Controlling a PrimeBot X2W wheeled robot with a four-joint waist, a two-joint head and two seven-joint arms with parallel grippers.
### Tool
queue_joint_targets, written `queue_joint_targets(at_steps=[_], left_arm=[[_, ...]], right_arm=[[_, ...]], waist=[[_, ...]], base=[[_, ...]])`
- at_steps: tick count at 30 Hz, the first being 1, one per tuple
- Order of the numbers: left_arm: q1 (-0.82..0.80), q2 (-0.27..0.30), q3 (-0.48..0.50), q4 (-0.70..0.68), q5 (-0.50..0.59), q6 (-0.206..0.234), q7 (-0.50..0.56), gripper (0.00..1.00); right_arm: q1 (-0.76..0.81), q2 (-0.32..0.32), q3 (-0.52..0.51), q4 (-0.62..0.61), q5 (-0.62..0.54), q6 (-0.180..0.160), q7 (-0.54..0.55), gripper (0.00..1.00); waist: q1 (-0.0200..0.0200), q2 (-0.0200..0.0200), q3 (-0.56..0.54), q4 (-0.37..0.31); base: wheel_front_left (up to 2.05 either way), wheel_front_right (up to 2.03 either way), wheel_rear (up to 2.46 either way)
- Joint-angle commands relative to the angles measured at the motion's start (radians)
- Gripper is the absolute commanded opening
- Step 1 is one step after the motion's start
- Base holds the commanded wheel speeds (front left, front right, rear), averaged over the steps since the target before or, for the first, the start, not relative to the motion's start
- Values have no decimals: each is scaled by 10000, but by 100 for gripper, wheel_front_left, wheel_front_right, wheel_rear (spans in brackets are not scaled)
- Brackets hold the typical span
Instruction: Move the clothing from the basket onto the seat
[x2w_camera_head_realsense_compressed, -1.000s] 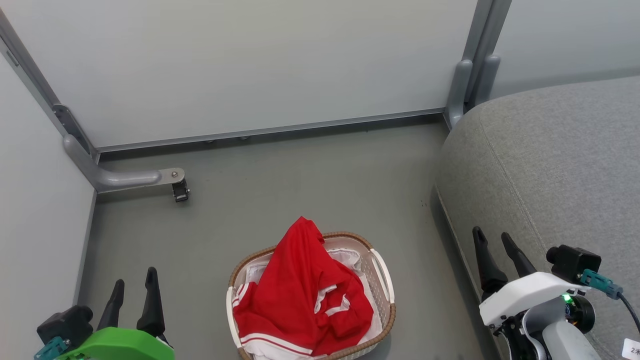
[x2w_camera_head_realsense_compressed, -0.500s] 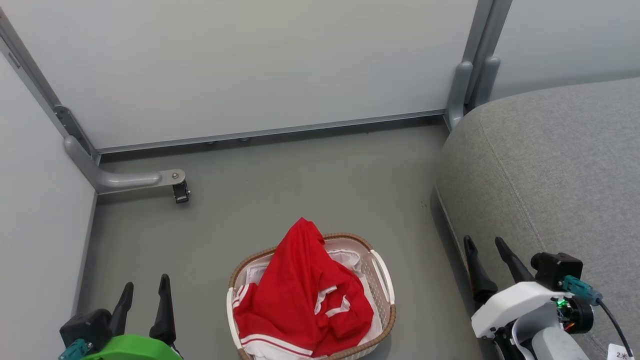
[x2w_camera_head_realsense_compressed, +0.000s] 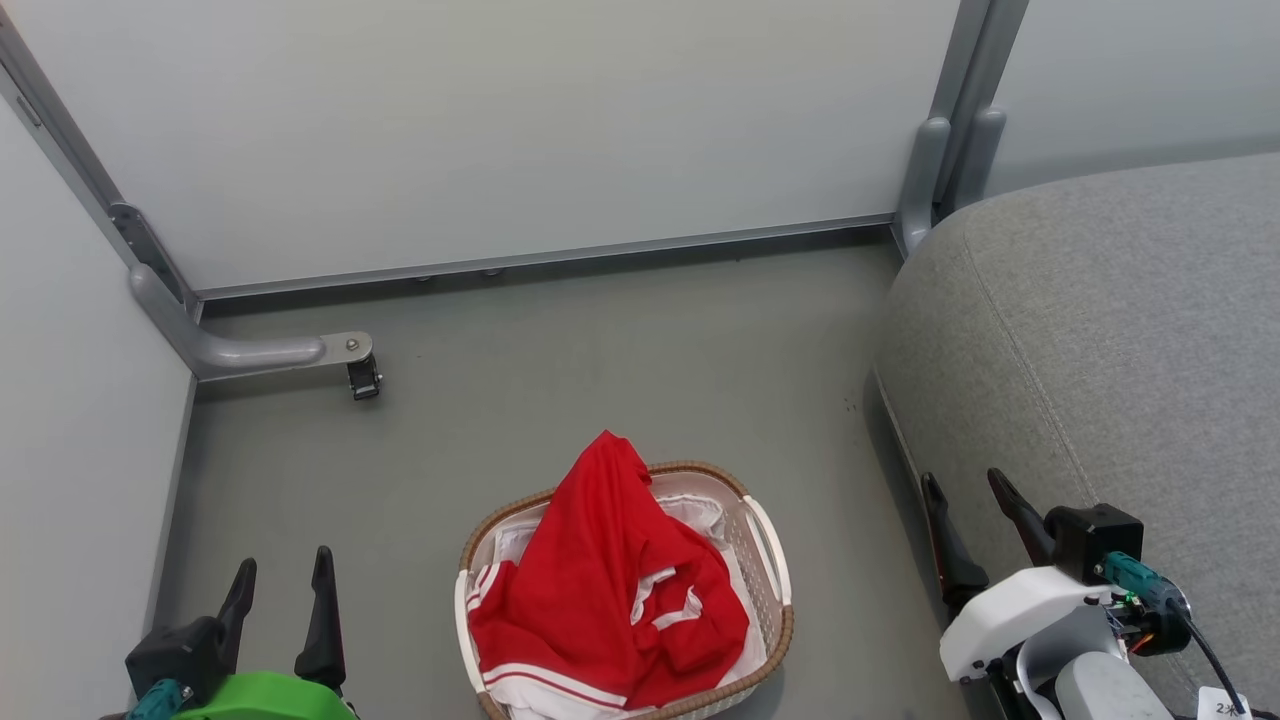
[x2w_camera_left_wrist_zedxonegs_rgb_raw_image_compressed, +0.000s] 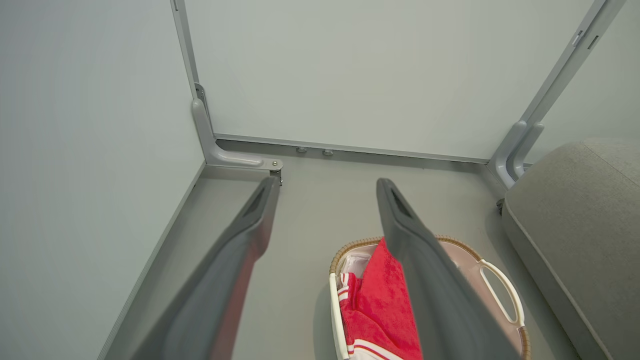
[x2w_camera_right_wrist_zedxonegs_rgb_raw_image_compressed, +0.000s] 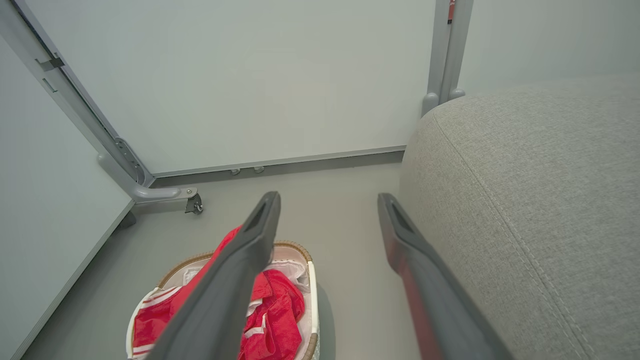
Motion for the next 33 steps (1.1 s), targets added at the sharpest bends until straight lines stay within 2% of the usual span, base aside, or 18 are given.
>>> queue_joint_targets(at_steps=[1, 12, 21, 33], left_arm=[[-138, 32, 46, 6, 184, -44, -102, 100], [75, -93, 230, 302, 628, -47, -320, 100], [223, -17, -220, 443, 997, -48, -474, 100], [-917, 439, -1625, 768, 557, -47, -595, 100]], right_arm=[[-150, -19, -39, 28, -263, 3, -128, 100], [73, 34, -471, 494, -1147, 3, -331, 100], [81, 39, -344, 543, -1630, 2, -497, 100], [-826, 35, 287, -265, -1640, 2, -616, 100]], waist=[[0, 0, 4, 10], [0, 0, -19, -32], [0, 0, 161, -127], [0, 0, 1936, -823]], base=[[0, 0, 0], [0, 0, 0], [0, 0, 0], [0, 0, 0]])
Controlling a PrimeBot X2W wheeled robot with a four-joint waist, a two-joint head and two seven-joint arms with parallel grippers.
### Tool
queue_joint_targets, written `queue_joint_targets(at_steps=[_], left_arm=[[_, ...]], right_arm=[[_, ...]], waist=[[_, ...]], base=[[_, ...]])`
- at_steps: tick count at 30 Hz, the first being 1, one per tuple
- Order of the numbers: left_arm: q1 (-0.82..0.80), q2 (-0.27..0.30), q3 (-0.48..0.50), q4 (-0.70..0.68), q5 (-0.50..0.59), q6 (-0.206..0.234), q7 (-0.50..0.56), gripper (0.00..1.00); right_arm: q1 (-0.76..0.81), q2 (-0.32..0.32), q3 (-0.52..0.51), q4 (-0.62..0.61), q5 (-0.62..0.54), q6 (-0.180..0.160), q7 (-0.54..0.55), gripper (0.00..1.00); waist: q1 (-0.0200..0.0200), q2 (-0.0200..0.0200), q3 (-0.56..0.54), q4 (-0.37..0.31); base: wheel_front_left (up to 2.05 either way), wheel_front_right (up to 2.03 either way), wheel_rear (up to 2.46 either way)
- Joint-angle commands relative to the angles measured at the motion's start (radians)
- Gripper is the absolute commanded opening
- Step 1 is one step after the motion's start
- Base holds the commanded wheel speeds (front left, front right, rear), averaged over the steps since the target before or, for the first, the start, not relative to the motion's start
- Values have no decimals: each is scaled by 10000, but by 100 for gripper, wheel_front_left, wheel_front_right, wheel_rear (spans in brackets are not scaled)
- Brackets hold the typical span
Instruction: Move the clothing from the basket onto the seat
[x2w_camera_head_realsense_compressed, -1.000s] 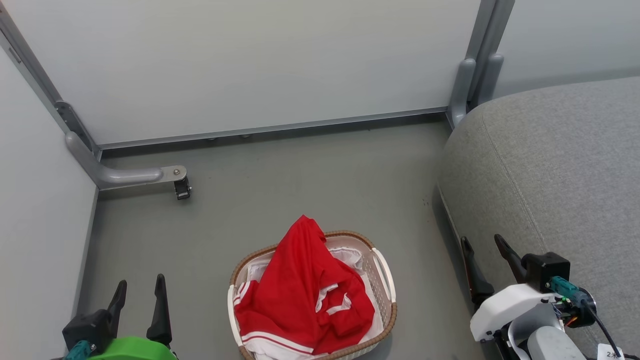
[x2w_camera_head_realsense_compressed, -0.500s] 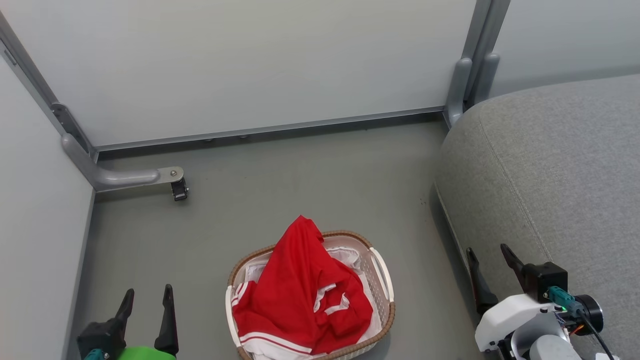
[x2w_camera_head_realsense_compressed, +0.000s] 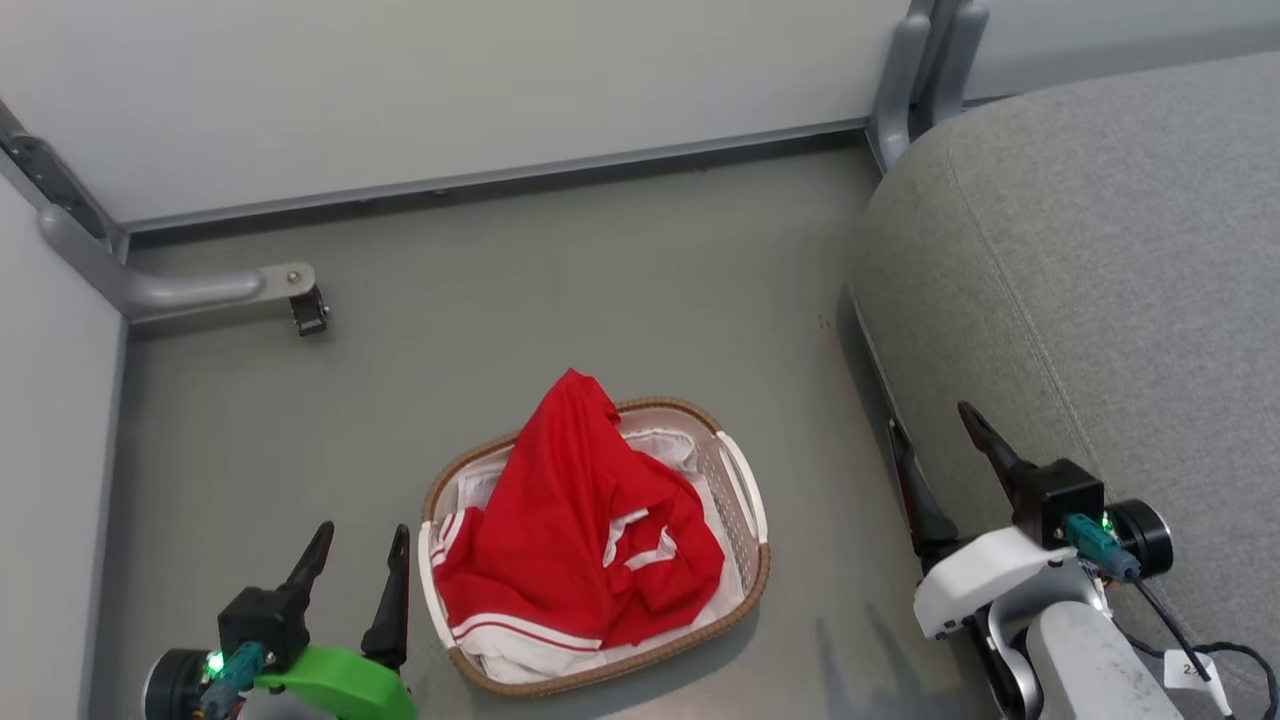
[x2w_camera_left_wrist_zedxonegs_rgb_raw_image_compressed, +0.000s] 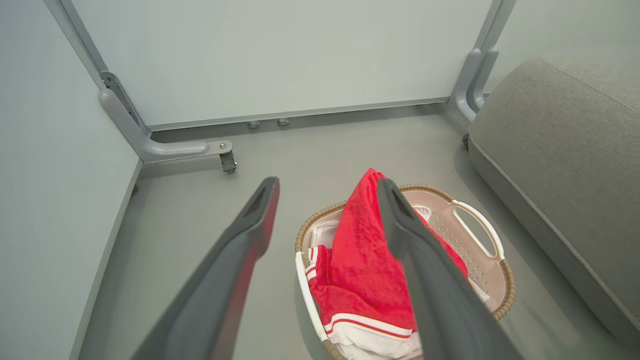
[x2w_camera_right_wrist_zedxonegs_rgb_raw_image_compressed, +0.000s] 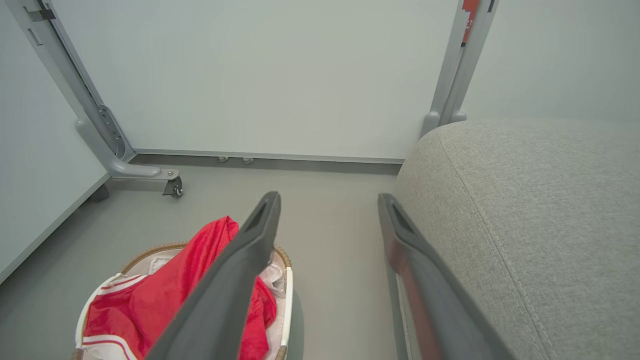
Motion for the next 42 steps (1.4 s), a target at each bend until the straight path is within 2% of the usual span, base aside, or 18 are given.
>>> queue_joint_targets(at_steps=[1, 11, 19, 26, 34, 42], left_arm=[[-357, 149, -148, 18, -188, -32, -6, 100], [-2295, 904, -1863, 600, -1368, -30, -6, 100], [-4097, 1419, -3530, 1753, -2023, -31, -8, 100], [-5644, 1563, -4930, 3111, -2381, -31, -8, 100], [-7051, 1468, -5774, 5114, -2226, -28, 81, 100], [-7872, 1211, -5839, 6940, -2018, 801, 375, 100]], right_arm=[[-239, -46, 45, -163, 91, 1, -23, 100], [-1230, -43, 650, -1173, 235, -1, -22, 100], [-1802, -40, 1165, -1831, 518, -1, -22, 100], [-2001, -37, 1293, -2055, 625, -1, -22, 100], [-2091, -36, 1509, -2221, 911, -1, -22, 100], [-1898, -38, 1686, -2138, 1102, -1, -22, 100]], waist=[[0, 0, 905, -444], [0, 0, 2932, -1148], [0, 0, 4246, -1651], [0, 0, 5102, -2048], [0, 0, 5714, -2473], [0, 0, 6058, -2705]], base=[[0, 0, 0], [0, 0, 0], [0, 0, 0], [0, 0, 0], [0, 0, 0], [0, 0, 0]])
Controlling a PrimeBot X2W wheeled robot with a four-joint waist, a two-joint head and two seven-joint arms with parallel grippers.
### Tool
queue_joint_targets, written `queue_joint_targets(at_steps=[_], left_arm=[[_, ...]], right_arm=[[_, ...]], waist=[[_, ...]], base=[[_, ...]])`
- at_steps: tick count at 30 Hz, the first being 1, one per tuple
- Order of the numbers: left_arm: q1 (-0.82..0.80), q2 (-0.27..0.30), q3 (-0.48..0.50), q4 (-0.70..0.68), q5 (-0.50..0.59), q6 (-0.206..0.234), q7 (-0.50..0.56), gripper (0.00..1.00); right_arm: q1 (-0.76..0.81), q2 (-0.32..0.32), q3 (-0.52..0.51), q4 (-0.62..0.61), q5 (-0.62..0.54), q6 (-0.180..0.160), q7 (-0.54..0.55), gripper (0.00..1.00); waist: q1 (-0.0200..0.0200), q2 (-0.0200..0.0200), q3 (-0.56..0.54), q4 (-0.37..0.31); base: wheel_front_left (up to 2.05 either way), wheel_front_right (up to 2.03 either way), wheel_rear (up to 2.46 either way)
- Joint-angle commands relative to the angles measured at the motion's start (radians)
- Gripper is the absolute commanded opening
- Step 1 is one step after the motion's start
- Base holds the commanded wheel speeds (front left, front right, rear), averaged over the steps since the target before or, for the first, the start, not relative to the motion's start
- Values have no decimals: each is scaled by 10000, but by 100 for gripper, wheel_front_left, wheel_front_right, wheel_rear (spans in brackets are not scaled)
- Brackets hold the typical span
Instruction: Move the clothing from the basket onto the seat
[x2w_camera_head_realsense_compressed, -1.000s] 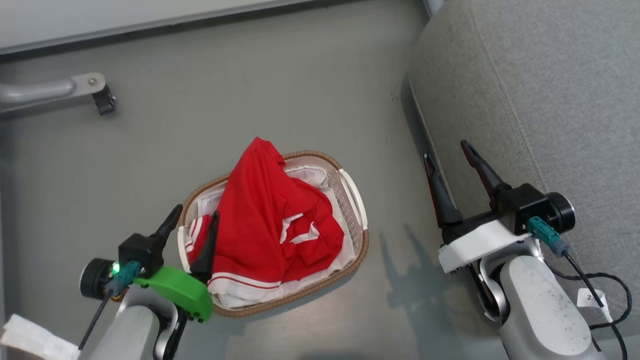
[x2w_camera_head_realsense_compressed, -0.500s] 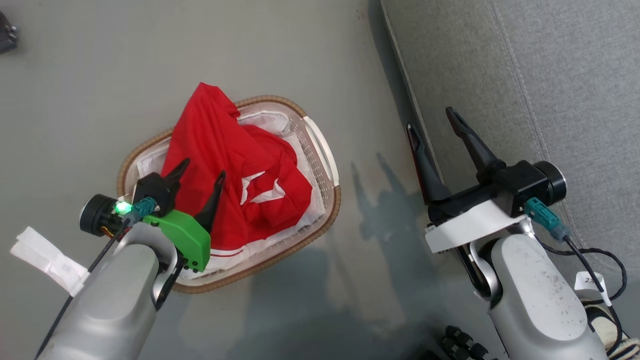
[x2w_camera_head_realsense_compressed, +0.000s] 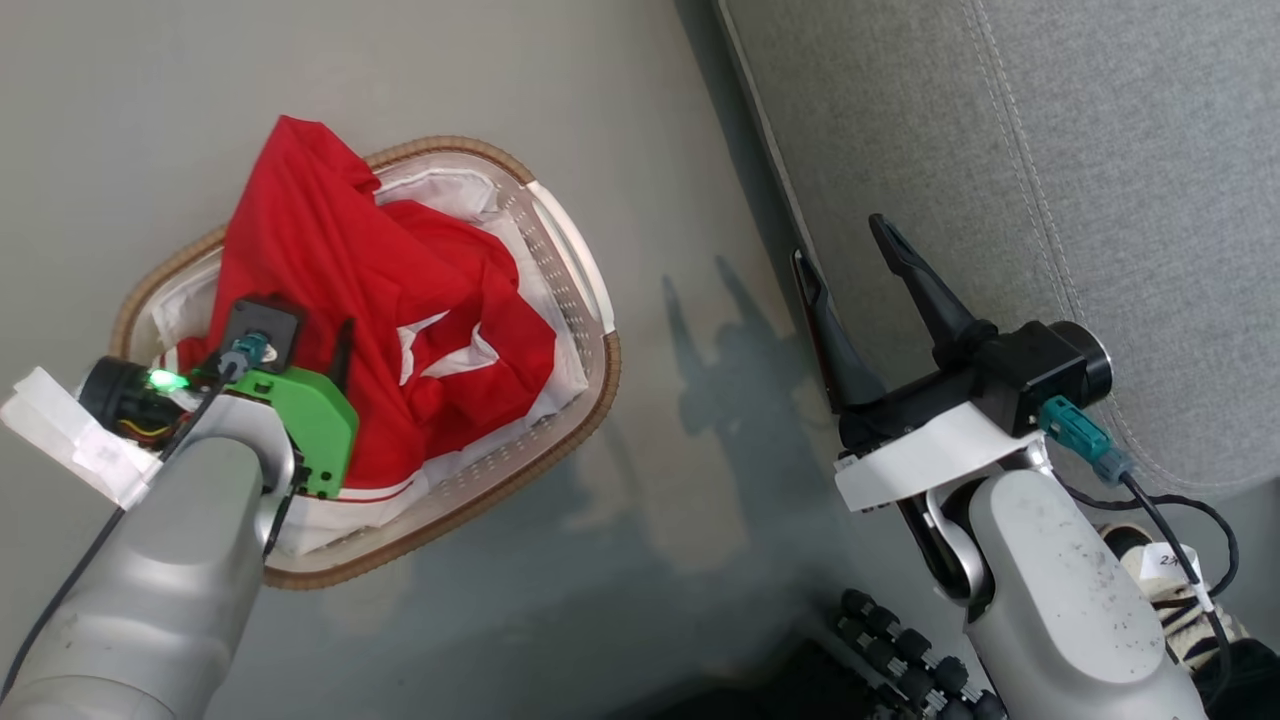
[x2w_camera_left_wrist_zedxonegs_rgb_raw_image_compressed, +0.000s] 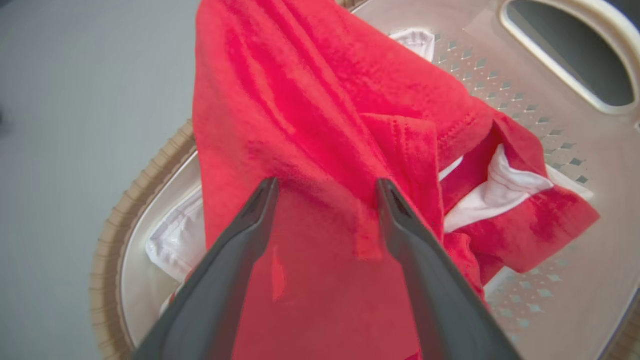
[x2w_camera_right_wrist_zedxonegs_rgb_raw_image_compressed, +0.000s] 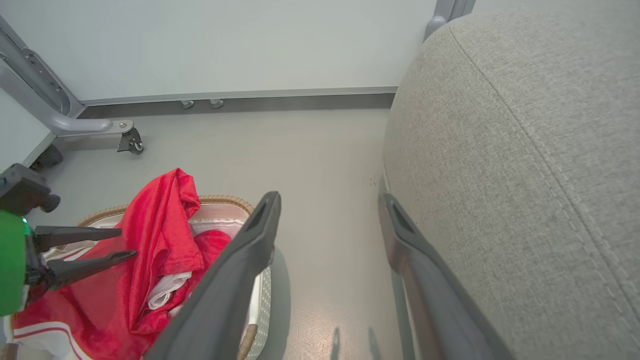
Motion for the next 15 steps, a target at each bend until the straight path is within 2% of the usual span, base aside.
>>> queue_joint_targets(at_steps=[1, 4, 7, 15], left_arm=[[-245, -2, 37, 205, 42, 179, -20, 100], [-383, -17, 79, 608, 35, 432, -81, 100], [-491, -97, 72, 863, -20, 472, -99, 100], [-991, -167, -194, 1238, 83, -14, 193, 100]], right_arm=[[74, -33, 2, 64, 75, -3, -20, 100], [89, -30, 42, 156, 105, -3, -20, 100], [104, -29, 69, 206, 151, -3, -20, 100], [-154, -30, 127, 37, 56, -3, -20, 100]], waist=[[-1, 0, 171, -150], [-1, 0, 210, -158], [-1, 0, 232, -149], [-1, 0, 726, -67]], base=[[0, 0, 0], [0, 0, 0], [0, 0, 0], [0, 0, 0]])
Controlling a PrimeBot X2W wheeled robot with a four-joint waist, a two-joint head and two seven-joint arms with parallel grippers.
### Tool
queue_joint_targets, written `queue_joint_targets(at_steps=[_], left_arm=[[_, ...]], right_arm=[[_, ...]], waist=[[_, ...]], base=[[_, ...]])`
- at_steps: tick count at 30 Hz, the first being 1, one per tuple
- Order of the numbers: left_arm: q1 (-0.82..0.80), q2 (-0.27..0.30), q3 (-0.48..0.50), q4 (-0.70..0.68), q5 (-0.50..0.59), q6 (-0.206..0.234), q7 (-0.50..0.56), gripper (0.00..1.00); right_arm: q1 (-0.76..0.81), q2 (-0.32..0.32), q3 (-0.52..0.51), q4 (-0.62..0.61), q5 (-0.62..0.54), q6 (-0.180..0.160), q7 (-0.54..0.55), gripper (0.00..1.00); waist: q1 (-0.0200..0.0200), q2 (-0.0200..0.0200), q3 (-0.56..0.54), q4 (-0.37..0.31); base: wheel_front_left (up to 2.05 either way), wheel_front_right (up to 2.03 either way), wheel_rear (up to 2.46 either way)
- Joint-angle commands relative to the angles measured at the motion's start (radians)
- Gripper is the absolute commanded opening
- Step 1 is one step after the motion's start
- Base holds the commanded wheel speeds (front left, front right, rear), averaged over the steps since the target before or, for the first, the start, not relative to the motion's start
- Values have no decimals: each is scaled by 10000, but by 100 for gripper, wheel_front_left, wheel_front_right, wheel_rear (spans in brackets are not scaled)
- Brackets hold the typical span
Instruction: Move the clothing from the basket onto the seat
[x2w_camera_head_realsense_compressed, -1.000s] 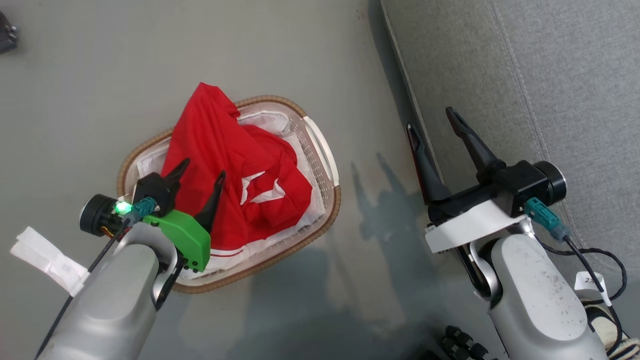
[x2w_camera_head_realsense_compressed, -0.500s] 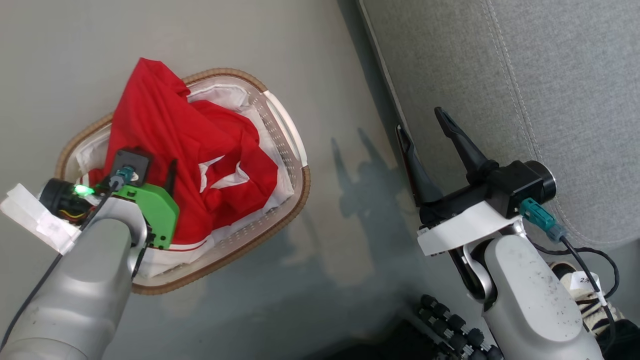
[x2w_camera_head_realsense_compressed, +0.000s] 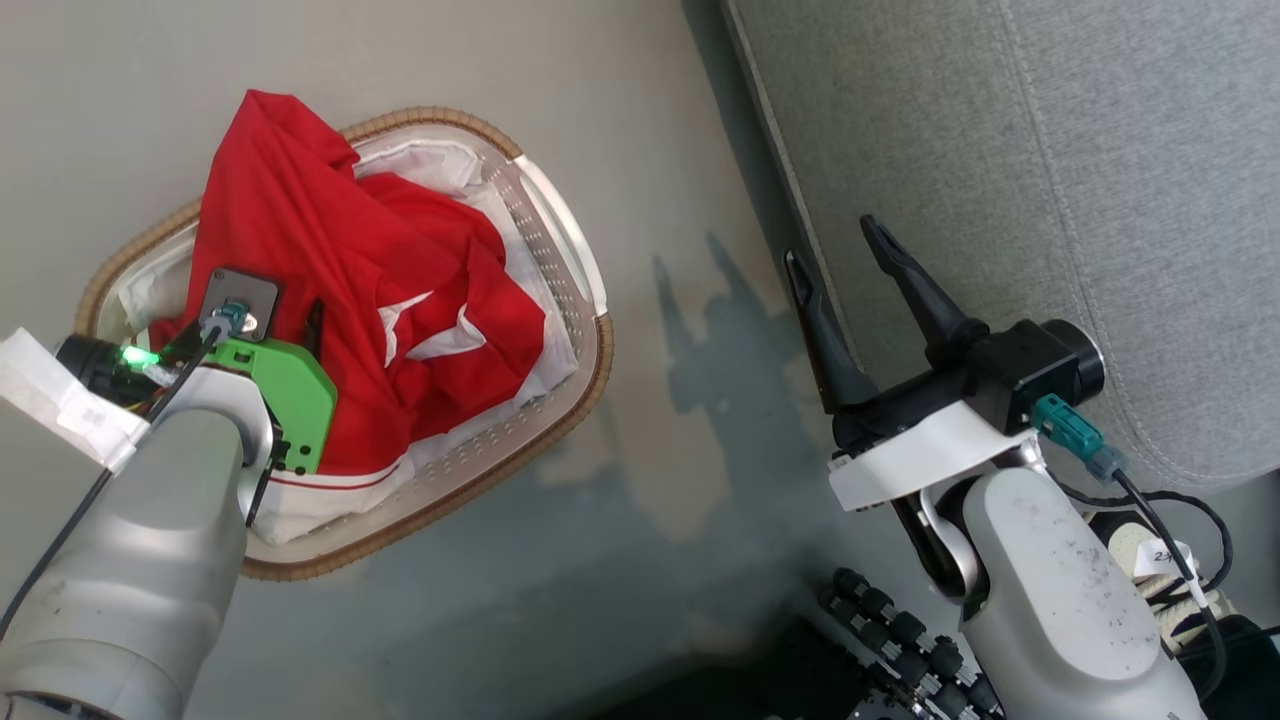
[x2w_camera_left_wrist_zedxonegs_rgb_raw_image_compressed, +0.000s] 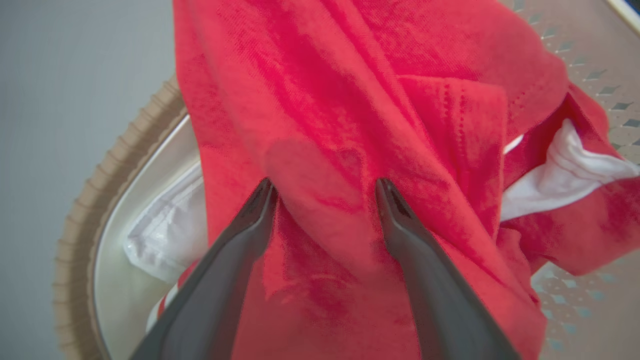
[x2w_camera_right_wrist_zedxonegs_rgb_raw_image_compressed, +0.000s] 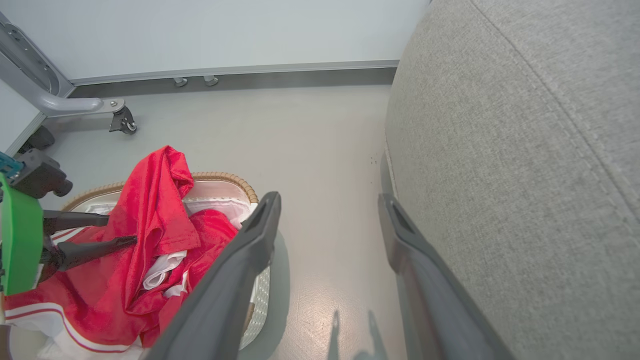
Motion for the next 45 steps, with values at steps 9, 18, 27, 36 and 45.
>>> queue_joint_targets(at_steps=[9, 18, 27, 36, 45], left_arm=[[-374, -24, -264, 228, -3, -465, 340, 100], [-138, -53, -525, 323, -286, -748, 623, 100], [320, 11, -1075, -630, -1199, -778, 738, 0], [954, -163, -1583, -1193, -1829, -774, -286, 0], [1580, -324, -1376, -2502, -2142, -775, -596, 0]], right_arm=[[-271, -32, 240, -270, -43, -3, -20, 100], [-446, -32, 234, -288, -45, -3, -20, 100], [-370, -31, 106, -56, -161, -3, -20, 100], [-49, -35, 18, 347, -251, -3, -20, 100], [521, -38, -234, 901, -362, -5, -20, 100]], waist=[[-1, -1, 656, 75], [-1, -1, 897, 107], [-1, -1, 426, 269], [-1, -1, -1032, 669], [-1, -1, -2929, 1361]], base=[[0, 0, 0], [0, 0, 0], [0, 0, 0], [0, 0, 0], [0, 0, 0]])
